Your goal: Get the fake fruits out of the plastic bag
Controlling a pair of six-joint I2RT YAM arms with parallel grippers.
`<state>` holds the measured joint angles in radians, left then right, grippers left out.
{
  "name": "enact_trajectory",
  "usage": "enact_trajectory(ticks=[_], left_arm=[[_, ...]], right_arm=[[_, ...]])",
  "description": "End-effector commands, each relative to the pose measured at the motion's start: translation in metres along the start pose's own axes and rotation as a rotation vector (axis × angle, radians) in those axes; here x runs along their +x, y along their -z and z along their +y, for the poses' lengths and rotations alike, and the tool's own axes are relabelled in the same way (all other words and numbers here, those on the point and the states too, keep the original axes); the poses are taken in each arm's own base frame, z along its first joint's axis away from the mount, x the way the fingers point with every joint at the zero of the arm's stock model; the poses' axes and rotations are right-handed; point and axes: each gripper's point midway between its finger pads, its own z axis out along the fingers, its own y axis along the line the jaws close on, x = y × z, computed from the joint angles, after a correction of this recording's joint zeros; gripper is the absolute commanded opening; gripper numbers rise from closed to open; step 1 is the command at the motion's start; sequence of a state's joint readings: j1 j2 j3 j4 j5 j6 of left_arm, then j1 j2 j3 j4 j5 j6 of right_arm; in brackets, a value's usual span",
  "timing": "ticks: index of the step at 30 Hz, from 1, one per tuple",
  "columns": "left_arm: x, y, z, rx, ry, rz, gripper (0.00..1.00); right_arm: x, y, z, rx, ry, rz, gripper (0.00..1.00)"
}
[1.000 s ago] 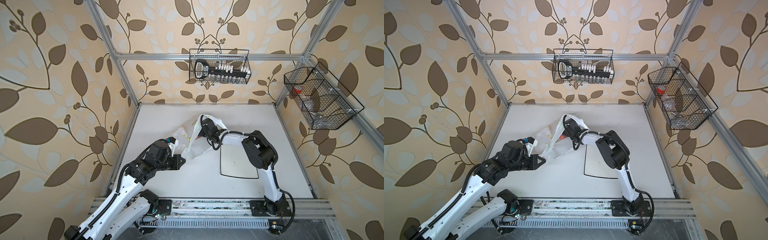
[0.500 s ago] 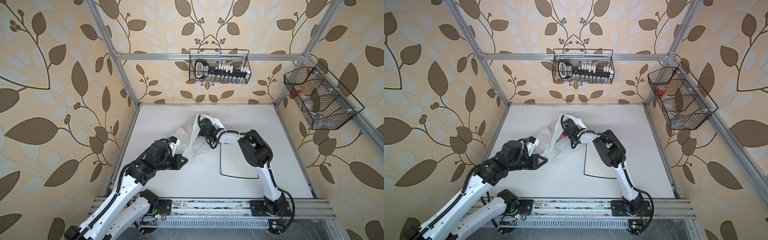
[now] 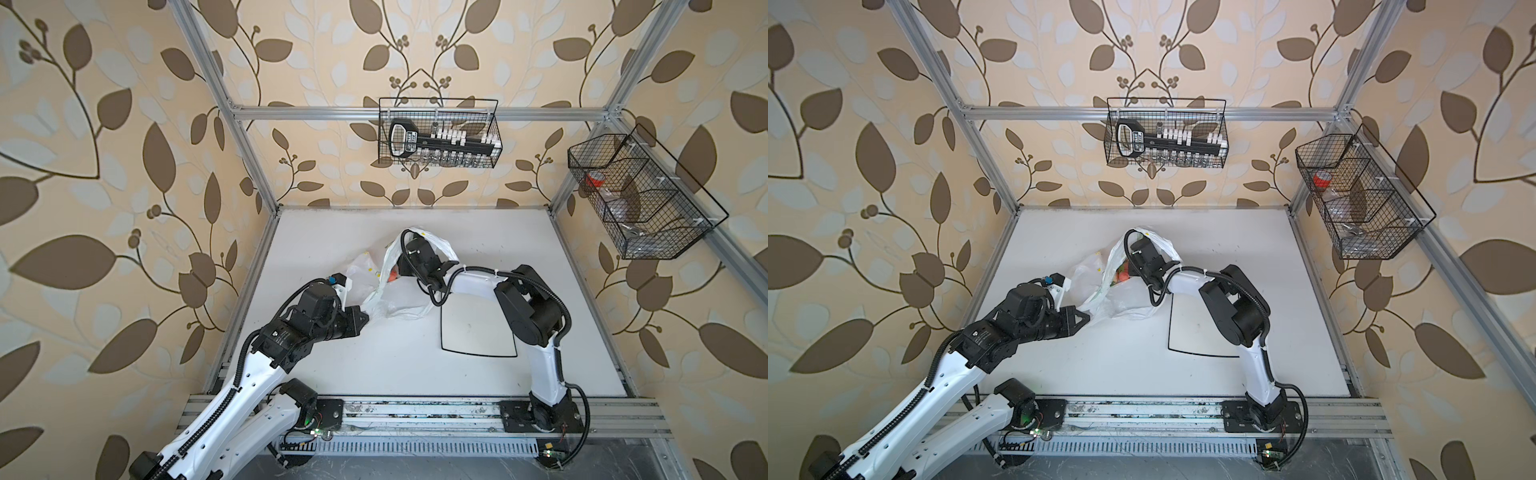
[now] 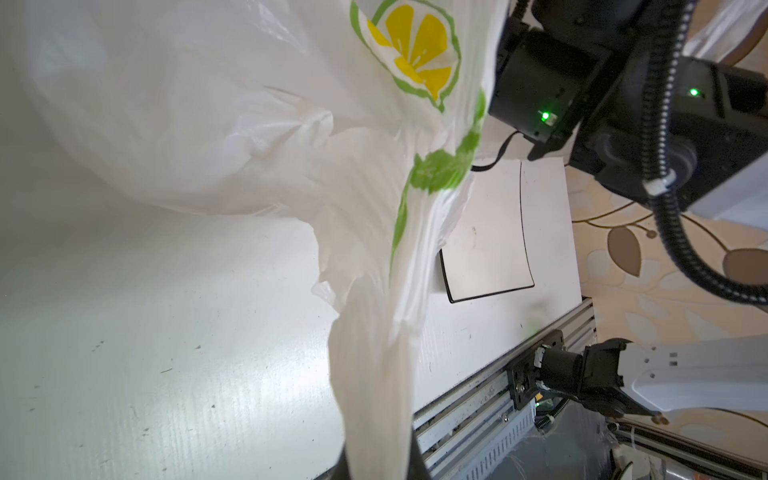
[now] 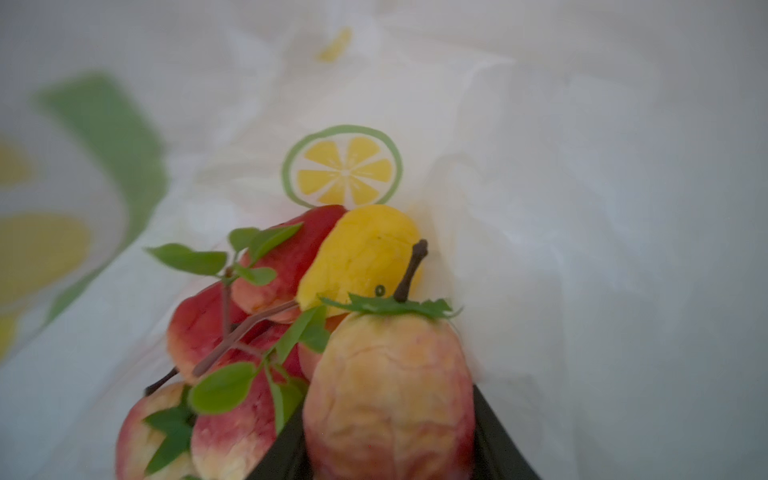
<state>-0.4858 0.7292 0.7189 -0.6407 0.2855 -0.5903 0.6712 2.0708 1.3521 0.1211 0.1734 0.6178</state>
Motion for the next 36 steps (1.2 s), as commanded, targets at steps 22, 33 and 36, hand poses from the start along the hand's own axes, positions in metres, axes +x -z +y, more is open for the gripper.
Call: enact_trajectory(ticks=[22,33,36], left_arm=[[-0.01,0.001,0.002,-0.006,0.05,-0.079,0.0],[-0.004,0.003,0.004,-0.003,0.045,-0.068,0.0],[-0.003,0.003,0.003,0.002,0.04,-0.061,0.0]], right_arm=[[0.083,0.036,0.005,-0.04,0.328,0.231,0.5],[0.067,0.053,0.018,0.004,0.402,0.174,0.65],[0.061,0.058,0.024,0.018,0.423,0.13,0.66]])
